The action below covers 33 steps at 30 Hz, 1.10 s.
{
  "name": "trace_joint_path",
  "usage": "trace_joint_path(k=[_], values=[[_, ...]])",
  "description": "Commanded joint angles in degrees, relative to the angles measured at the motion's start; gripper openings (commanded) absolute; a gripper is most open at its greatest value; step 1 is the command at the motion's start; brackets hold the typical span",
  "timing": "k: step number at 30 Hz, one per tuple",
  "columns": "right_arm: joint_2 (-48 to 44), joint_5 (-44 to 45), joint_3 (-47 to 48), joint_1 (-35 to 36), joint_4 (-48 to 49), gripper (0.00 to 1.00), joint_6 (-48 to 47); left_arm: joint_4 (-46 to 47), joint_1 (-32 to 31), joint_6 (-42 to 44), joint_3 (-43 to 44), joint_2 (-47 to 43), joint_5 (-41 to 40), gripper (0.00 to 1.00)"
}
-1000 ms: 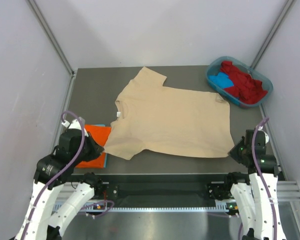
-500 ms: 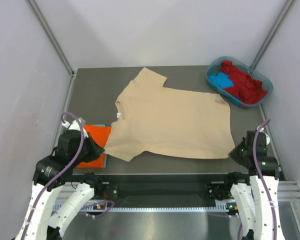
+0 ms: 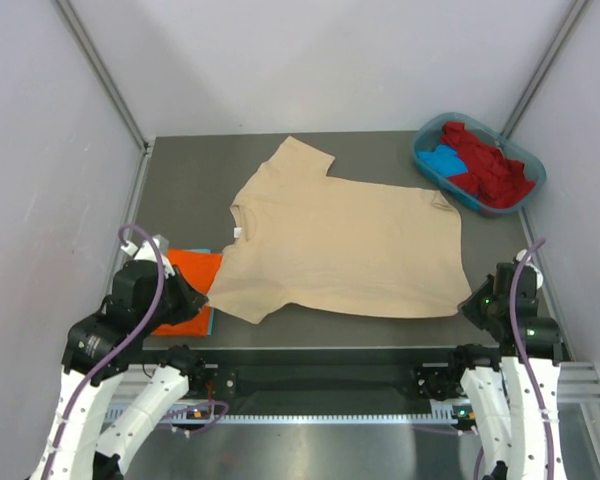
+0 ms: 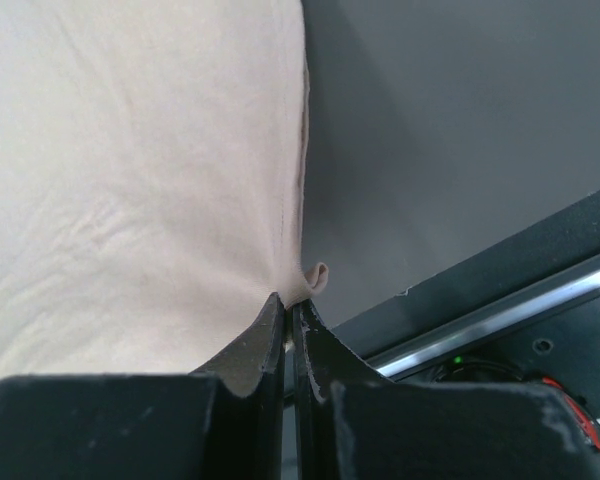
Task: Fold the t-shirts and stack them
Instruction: Flatten the tshirt out, then fold the tshirt
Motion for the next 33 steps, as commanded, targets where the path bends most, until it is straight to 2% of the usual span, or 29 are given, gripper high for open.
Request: trace_joint_path(k=[1, 4, 9, 12, 16, 21, 33], values=[[1.3, -2.2, -1.9, 0.0, 4.0, 0.0, -1.5, 6.4, 0.1, 1.0, -2.3, -0.4, 2.8, 0.0], [4.0, -5.7, -4.0, 0.0, 8.5, 0.0, -1.2, 11.0, 0.1, 1.3, -4.5, 1.2, 4.8, 0.0], [8.6, -3.3, -1.9, 0.0, 13.3, 0.0, -0.7, 18.5, 0.1, 3.2, -5.2, 8.8, 1.8, 0.0], [12.5, 0.0, -0.1, 0.0, 15.9, 0.0, -0.8, 21.4, 0.1, 5.1, -2.4, 13.5, -0.7, 0.0], [18.6, 3.0, 2.8, 0.0, 19.3, 0.0, -1.2, 27.4, 0.1, 8.0, 1.9, 24.0, -3.3, 0.0], [25.3, 4.7, 5.4, -1.0, 23.7, 0.0, -1.7, 31.7, 0.1, 10.6, 7.0, 35.9, -2.1, 0.0], [32.4, 0.8, 13.0, -3.7, 26.4, 0.0, -2.4, 33.8, 0.2, 11.5, 18.6, 48.3, -3.7, 0.0]])
